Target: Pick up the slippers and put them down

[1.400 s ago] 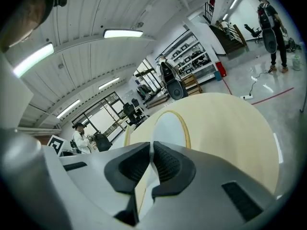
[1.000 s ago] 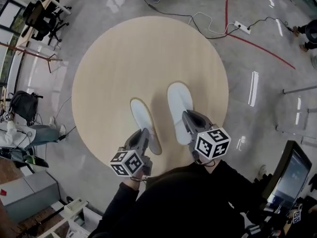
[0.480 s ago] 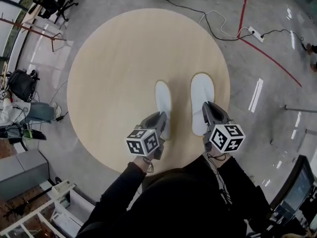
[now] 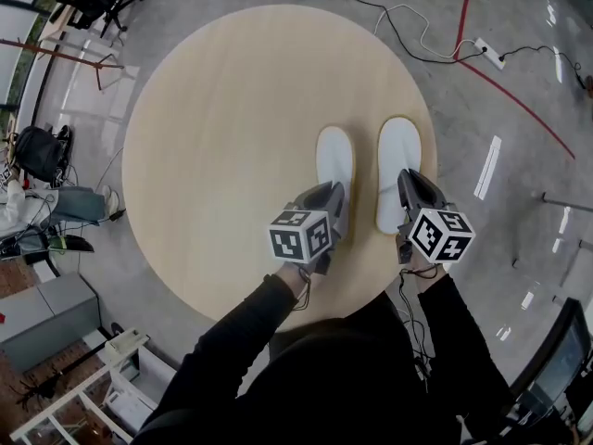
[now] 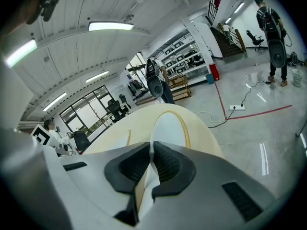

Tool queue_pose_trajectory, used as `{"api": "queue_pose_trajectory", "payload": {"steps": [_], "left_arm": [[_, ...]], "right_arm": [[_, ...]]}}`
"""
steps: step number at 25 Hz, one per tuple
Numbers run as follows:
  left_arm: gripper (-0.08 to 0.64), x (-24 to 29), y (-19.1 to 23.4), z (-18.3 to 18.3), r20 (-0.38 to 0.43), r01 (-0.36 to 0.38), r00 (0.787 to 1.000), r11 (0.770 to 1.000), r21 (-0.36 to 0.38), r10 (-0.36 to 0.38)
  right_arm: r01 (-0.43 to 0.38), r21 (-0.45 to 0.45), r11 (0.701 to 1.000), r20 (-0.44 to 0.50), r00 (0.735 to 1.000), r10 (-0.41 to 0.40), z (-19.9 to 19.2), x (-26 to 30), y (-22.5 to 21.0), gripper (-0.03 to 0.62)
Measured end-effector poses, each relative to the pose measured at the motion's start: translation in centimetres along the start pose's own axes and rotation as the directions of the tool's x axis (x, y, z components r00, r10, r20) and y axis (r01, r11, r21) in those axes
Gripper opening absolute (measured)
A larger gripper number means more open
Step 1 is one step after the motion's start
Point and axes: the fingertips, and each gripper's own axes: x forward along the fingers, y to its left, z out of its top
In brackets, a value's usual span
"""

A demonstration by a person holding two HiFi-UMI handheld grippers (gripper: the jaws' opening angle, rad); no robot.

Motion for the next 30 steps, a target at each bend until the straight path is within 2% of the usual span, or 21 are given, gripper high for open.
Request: {"api": "queue_pose_trajectory", "payload": {"steps": [6, 12, 17, 25, 26, 28, 30], "left_arm": [[0.043, 7.2, 0.4, 1.9, -0.027, -0.005, 1.000, 1.000, -0.004, 0.005], [0.043, 12.0, -0.1, 2.8, -0.050, -0.015, 0.999, 1.000, 0.025, 0.016], [0.043, 13.2, -0.4, 2.8, -0.064, -0.013, 0.998, 1.000, 0.024, 0.015], [0.044, 12.9, -0.5, 2.8, -0.079, 0.011, 0.997, 1.000, 0.010, -0.010], [0.044, 12.7, -0.5, 2.9, -0.074, 0.008, 0.997, 1.000, 0.012, -0.007], [0.046, 12.0, -0.4, 3.1, -0.062, 0.008, 0.998, 1.000, 0.017, -0.007], [0.058, 10.8, -0.4, 3.3, -0.056, 0.019, 0.998, 1.000, 0.019, -0.018]], "right_arm": [[0.027, 0.015, 1.000, 0.000, 1.000, -0.027, 1.1, 4.4, -4.5, 0.034], [0.025, -0.033, 0.999, -0.021, 0.999, -0.026, 1.1, 7.0, -6.9, 0.034], [0.049, -0.094, 0.994, -0.040, 0.998, -0.053, 0.8, 7.5, -7.4, 0.034], [0.058, -0.101, 0.993, -0.047, 0.997, -0.063, 0.7, 7.6, -7.1, 0.035], [0.067, -0.107, 0.992, -0.046, 0.996, -0.072, 0.7, 7.5, -7.2, 0.052], [0.082, -0.110, 0.990, -0.047, 0.995, -0.088, 0.7, 7.3, -7.0, 0.192], [0.092, -0.107, 0.990, -0.042, 0.994, -0.097, 0.7, 6.7, -6.1, 0.211]]}}
